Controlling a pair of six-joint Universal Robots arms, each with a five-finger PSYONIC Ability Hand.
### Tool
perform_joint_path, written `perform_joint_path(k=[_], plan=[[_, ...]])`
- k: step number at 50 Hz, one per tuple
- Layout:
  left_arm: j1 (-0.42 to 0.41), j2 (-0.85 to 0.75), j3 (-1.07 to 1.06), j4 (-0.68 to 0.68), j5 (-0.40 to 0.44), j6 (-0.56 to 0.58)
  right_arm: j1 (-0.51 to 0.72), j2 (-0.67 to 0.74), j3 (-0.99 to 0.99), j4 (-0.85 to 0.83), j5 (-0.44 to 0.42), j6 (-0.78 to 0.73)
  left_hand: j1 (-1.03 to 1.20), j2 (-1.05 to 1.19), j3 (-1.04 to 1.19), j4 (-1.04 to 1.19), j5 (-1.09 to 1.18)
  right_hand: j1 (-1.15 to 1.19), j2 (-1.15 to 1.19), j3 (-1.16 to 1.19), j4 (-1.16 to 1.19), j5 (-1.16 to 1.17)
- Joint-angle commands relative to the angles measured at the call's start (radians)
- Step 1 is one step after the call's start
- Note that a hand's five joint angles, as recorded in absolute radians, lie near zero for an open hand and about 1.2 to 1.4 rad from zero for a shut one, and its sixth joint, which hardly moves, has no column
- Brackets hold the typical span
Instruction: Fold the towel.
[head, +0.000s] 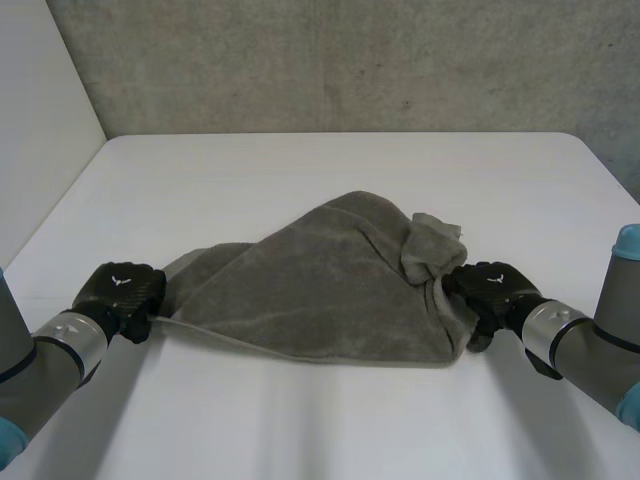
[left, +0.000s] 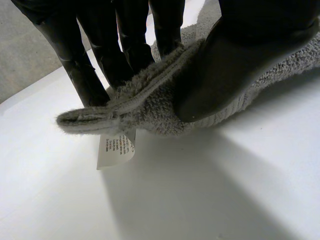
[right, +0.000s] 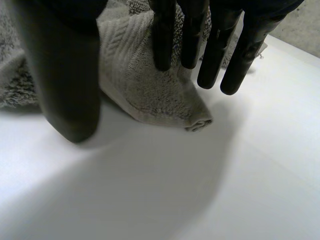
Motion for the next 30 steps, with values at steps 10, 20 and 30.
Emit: perform_joint_path(k=[10,20,30], plan=[[-0.001,-0.002,0.0,0.0,0.0,0.0,0.007,-0.019,-0.001,-0.001,0.002,0.095,0.104,0.05,0.055,0.033,0.093,0.101,0.12,0.115,0.113,0.102],[-0.001,-0.002,0.0,0.0,0.0,0.0,-0.01,-0.02,-0.014,0.002,0.002,0.18,0.104,0.05,0.055,0.033,0.093,0.922,0.941,0.937,0.934,0.923],[0.005,0.05,0.021,-0.034,-0.004,-0.009,-0.04,-0.218,-0.05,0.068,-0.001,0.273,0.104,0.05,0.055,0.033,0.093,0.922,0.941,0.937,0.934,0.923]])
